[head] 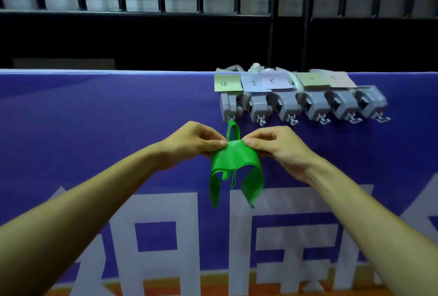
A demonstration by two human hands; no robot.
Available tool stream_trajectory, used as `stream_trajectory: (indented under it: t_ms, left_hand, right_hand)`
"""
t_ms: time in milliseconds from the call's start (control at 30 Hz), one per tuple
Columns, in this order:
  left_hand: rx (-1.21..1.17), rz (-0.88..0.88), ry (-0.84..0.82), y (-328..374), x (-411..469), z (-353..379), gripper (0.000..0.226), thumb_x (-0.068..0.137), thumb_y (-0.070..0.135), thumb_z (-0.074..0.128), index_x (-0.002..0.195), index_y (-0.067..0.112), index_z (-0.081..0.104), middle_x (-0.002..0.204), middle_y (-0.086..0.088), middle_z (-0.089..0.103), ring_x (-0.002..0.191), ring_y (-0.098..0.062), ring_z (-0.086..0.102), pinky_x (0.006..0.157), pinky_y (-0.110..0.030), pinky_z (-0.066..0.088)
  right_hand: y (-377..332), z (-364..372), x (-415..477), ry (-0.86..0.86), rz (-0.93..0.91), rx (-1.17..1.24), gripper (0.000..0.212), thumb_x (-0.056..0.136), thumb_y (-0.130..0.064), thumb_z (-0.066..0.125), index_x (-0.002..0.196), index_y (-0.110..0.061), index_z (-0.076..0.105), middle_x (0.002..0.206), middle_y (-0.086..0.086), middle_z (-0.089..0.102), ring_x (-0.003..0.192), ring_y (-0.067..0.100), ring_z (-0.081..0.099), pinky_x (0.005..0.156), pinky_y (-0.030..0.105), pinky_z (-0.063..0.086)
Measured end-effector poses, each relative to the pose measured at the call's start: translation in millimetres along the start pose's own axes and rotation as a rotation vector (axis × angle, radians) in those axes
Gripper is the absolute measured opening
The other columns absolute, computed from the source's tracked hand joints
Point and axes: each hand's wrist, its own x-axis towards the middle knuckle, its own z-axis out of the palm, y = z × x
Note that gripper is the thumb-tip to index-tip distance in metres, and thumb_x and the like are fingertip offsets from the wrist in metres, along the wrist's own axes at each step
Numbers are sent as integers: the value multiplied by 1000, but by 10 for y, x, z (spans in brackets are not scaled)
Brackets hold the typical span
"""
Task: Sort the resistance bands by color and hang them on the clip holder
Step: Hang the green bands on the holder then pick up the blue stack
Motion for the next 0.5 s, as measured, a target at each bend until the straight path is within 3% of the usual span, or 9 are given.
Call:
stream_trajectory:
  t_ms: [233, 400, 500]
  left_hand:
    - [-178, 11, 252, 118, 373, -101, 10, 87, 10, 65, 92, 3, 71, 85, -12, 68, 77, -16, 61, 80, -33, 52]
    - [-281, -86, 315, 67, 622, -43, 8, 87, 8, 65, 92, 2, 69, 76, -11, 65, 63, -14, 59, 63, -23, 52]
    - [-350, -155, 364, 3, 717, -5, 6, 88, 7, 65, 92, 3, 68, 75, -10, 62, 61, -15, 52, 63, -25, 46]
  right_hand:
    - [-289, -136, 455, 138, 10, -71, 3, 82, -14, 74, 85, -13, 74, 76, 2, 72, 67, 8, 63, 64, 21, 50]
    - [-200, -140, 770, 262, 75, -237, 8, 77, -15, 77, 71, -18, 73, 64, -3, 67, 59, 6, 57, 50, 15, 41]
    - [-90, -128, 910, 299, 83, -398, 6, 74, -20, 78, 70, -23, 75, 79, -1, 73, 83, 13, 65, 70, 25, 51]
